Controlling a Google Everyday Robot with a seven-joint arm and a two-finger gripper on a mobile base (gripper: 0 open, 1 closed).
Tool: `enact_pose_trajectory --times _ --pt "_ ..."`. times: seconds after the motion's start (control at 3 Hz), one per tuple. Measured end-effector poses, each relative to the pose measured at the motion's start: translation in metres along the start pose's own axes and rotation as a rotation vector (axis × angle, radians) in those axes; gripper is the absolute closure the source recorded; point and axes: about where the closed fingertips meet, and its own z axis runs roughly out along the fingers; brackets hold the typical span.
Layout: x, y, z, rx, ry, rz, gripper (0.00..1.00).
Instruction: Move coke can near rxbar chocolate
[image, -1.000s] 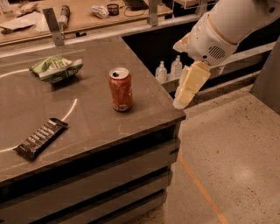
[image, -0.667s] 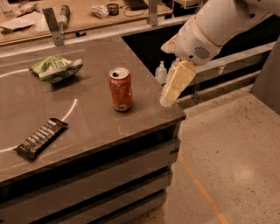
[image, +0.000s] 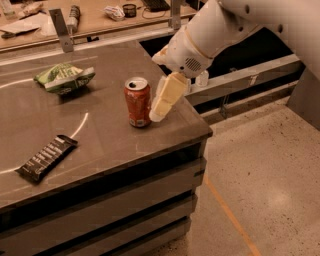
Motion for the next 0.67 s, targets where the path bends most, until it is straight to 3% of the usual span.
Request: enact_pose_trajectory --times 0.33,0.67 --pt "-0.017 -0.003 0.035 -0.032 -0.022 -0.014 0.02" --pt "-0.022 -0.004 0.052 -0.052 -0.033 -0.015 0.25"
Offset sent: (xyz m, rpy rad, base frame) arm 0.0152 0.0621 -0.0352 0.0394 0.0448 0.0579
